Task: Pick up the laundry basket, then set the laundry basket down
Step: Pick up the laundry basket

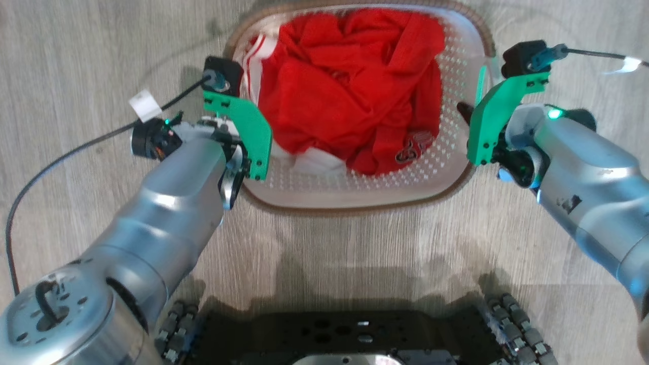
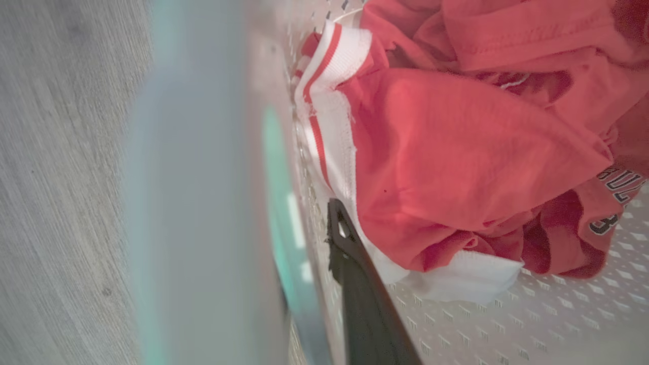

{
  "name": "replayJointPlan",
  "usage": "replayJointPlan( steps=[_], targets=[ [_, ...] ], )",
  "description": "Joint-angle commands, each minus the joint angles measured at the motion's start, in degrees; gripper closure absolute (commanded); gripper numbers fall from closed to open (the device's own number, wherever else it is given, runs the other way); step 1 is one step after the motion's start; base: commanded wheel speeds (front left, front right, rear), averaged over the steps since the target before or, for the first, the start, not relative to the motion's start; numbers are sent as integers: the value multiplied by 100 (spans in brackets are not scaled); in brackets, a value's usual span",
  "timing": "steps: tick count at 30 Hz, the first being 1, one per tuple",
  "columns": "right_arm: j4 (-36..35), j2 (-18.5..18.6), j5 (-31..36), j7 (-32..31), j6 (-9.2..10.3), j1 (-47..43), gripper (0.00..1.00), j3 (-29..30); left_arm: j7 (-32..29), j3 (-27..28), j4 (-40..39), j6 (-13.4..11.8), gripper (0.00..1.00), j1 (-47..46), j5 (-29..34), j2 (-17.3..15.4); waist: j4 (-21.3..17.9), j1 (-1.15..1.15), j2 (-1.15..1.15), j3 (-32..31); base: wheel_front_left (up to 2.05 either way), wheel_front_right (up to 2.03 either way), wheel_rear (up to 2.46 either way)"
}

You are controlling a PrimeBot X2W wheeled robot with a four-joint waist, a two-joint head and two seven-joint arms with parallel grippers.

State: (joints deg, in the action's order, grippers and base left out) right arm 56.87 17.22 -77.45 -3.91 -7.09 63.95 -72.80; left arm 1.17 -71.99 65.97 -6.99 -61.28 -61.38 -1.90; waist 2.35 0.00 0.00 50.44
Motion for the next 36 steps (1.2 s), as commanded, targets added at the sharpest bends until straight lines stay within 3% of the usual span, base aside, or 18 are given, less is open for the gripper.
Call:
replayJointPlan(
  steps=[1,15,26,36],
  targets=[
    [0,-58,-66,-101,-40,-353,100,-52,-64,-65,-31,110,100,185,130,-98,-52,0,0,-200,0,0,0],
    [474,-505,-390,-1334,-40,-995,100,-54,-1005,-132,47,886,100,986,687,-98,-229,0,0,-1754,0,0,0],
    [974,-937,-567,-2008,-40,-1687,100,-54,-1451,-135,79,1239,100,1753,741,-98,-272,0,0,-3116,0,0,0],
    [1156,-1249,-683,-2575,-40,-2156,100,-54,-2052,-136,119,1437,100,2352,408,-98,-200,0,0,-4172,0,0,0]
  ],
)
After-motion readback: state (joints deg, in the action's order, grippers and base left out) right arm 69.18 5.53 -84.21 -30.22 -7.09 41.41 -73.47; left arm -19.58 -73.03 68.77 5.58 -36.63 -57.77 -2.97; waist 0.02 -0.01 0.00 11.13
